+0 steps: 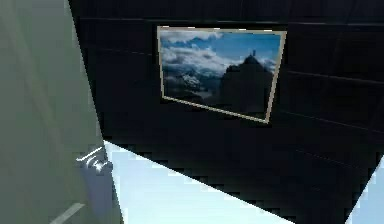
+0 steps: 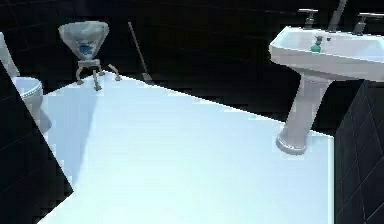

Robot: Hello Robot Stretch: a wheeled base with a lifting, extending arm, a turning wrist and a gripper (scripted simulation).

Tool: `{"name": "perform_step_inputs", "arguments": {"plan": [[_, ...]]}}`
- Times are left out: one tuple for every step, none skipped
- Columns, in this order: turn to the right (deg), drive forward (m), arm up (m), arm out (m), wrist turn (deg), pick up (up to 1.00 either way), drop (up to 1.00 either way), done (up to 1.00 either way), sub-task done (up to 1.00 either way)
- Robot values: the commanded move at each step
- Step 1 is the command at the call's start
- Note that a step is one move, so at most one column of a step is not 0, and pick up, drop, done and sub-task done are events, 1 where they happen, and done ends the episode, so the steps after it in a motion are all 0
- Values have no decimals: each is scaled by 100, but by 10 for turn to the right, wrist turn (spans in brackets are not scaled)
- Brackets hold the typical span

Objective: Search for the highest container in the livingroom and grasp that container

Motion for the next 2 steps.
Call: {"name": "perform_step_inputs", "arguments": {"plan": [[-450,0,0,0,0,0,0,0,0],[-450,0,0,0,0,0,0,0,0]]}}
